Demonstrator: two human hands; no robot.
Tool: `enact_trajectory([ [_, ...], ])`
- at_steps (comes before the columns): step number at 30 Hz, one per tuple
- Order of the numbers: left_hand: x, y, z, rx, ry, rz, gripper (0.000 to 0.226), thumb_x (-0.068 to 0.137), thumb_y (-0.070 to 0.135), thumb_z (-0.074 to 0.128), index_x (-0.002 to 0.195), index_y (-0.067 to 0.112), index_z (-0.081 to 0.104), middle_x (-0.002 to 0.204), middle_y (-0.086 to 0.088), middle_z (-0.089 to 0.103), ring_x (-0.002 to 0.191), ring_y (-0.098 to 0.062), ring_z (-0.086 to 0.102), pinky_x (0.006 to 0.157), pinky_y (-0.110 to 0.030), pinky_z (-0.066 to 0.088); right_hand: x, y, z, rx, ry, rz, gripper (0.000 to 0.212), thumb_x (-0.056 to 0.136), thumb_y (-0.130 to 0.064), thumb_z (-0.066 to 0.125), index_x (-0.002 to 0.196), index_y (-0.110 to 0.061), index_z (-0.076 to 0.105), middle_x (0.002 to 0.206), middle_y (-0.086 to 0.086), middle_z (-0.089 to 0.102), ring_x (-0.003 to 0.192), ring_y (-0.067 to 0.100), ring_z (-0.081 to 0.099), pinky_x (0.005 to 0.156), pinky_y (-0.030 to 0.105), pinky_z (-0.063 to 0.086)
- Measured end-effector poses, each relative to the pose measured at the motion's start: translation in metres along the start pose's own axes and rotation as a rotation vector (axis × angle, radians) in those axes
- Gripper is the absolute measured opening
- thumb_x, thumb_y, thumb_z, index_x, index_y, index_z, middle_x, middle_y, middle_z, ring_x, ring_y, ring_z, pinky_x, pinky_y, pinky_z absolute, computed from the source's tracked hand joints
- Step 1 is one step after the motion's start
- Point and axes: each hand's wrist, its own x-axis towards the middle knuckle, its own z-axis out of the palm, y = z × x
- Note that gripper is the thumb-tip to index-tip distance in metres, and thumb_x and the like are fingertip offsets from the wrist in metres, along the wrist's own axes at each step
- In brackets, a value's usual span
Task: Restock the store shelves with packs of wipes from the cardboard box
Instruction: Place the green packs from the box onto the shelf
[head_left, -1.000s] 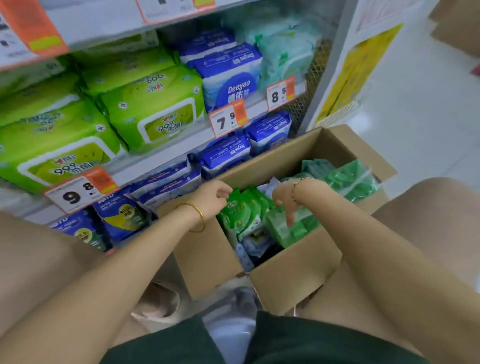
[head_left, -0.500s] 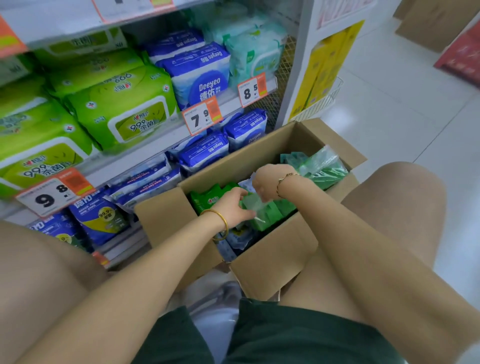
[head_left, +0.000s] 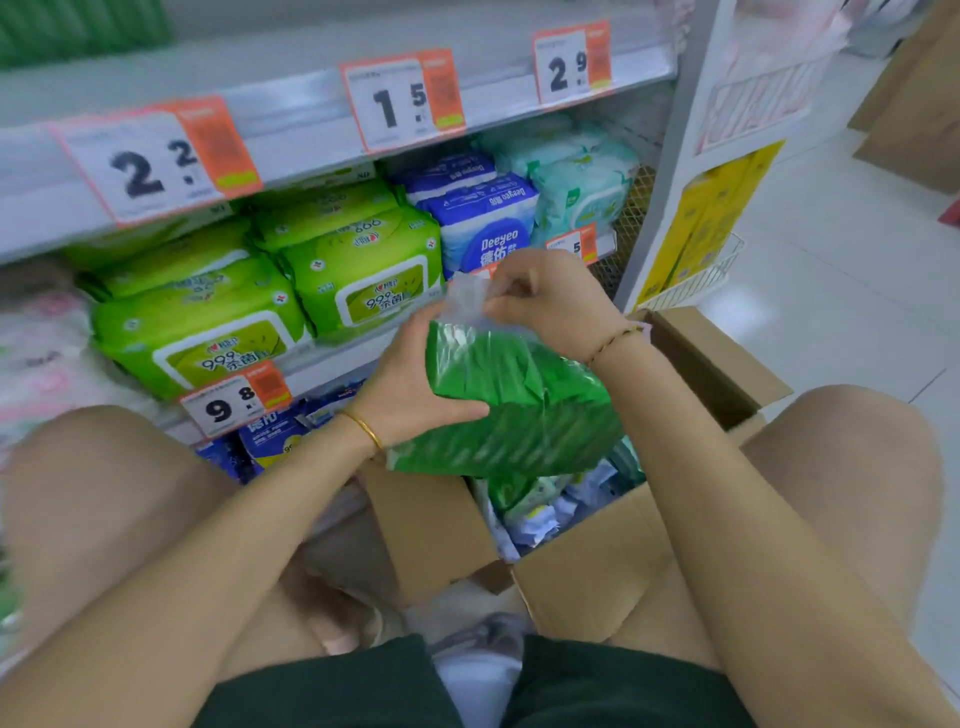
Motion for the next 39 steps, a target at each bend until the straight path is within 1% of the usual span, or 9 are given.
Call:
enact_trajectory([
  [7,-0.040,0.024,-0.094,-0.115,0.323,-0.092,0.062,0.058,0.024,0.087,0.105,0.026,0.046,0.108,0.008,0.052,0.100,-0.010,0.050,0.074,-0.007,0.039,0.019,-0.073,0.023,0.213,0.029,-0.118,0.018,0.083,-0.014,0.068,0.100,-0.007,0.068,0.093,0.004,0.066,0.091,0.015,0.060,0.080,0.018,0.043],
  [10,-0.065,0.027,-0.137,-0.165,0.433,-0.185,0.072,0.040,0.039,0.088,0.103,0.023,0.056,0.114,0.002,0.061,0.104,-0.017,0.058,0.087,-0.027,0.048,0.016,-0.079,0.032,0.129,0.047,-0.112,0.058,0.083,-0.025,0.070,0.135,-0.011,0.048,0.135,0.006,0.051,0.127,0.017,0.046,0.106,0.023,0.031],
  [15,-0.117,0.034,-0.211,-0.445,0.492,-0.303,0.103,0.023,0.044,0.092,0.116,0.014,0.059,0.114,-0.010,0.066,0.097,-0.029,0.067,0.090,-0.045,0.053,0.009,-0.069,0.050,0.615,0.015,0.239,0.091,0.064,-0.067,0.069,0.140,-0.029,0.037,0.141,0.001,0.046,0.131,0.018,0.042,0.112,0.042,0.033],
  [20,-0.148,0.052,-0.255,-0.602,0.512,-0.237,0.015,0.072,0.010,0.067,0.087,0.006,0.066,0.064,-0.006,0.072,0.051,-0.016,0.067,0.054,-0.027,0.058,0.014,-0.078,0.068,1.105,-0.286,0.287,0.122,0.037,-0.063,0.086,0.142,-0.034,0.030,0.136,-0.001,0.054,0.125,0.024,0.052,0.105,0.053,0.039],
  [23,-0.157,0.057,-0.278,-0.646,0.509,-0.283,0.013,0.085,0.019,0.058,0.079,0.012,0.067,0.059,-0.001,0.071,0.050,-0.012,0.067,0.052,-0.024,0.058,0.025,-0.112,0.058,1.121,-0.202,0.153,0.112,0.039,-0.051,0.090,0.137,-0.025,0.041,0.122,0.006,0.064,0.110,0.030,0.062,0.090,0.052,0.051],
  [26,-0.161,0.056,-0.300,-0.712,0.546,-0.308,0.026,0.087,0.035,0.057,0.077,0.015,0.070,0.066,-0.001,0.073,0.056,-0.011,0.070,0.054,-0.025,0.059,0.043,-0.146,0.032,1.242,-0.161,0.093,0.073,0.045,-0.032,0.086,0.112,-0.016,0.062,0.091,0.004,0.073,0.079,0.024,0.070,0.073,0.041,0.055],
  [32,-0.162,0.054,-0.341,-0.720,0.494,-0.200,0.039,0.070,0.036,0.061,0.100,0.013,0.071,0.102,-0.007,0.071,0.092,-0.020,0.066,0.079,-0.034,0.057,0.084,-0.202,0.011,1.431,-0.226,0.080,0.013,0.077,-0.025,0.064,0.078,-0.016,0.073,0.076,0.002,0.074,0.069,0.020,0.071,0.075,0.039,0.058],
  [37,-0.125,0.052,-0.386,-0.495,0.559,-0.220,0.028,0.083,0.011,0.061,0.110,0.008,0.060,0.086,-0.005,0.073,0.068,-0.012,0.071,0.062,-0.028,0.060,0.147,-0.244,0.017,1.385,-0.184,0.075,0.026,0.080,-0.026,0.064,0.099,-0.009,0.066,0.095,0.010,0.070,0.086,0.027,0.069,0.084,0.040,0.055],
  [39,-0.103,0.034,-0.412,-0.422,0.697,-0.243,0.039,0.084,0.011,0.065,0.121,0.005,0.053,0.097,-0.008,0.071,0.077,-0.015,0.071,0.069,-0.032,0.060,0.180,-0.255,0.027,1.315,-0.097,0.062,0.062,0.062,-0.038,0.081,0.114,-0.009,0.064,0.112,0.011,0.068,0.103,0.029,0.066,0.096,0.047,0.049],
])
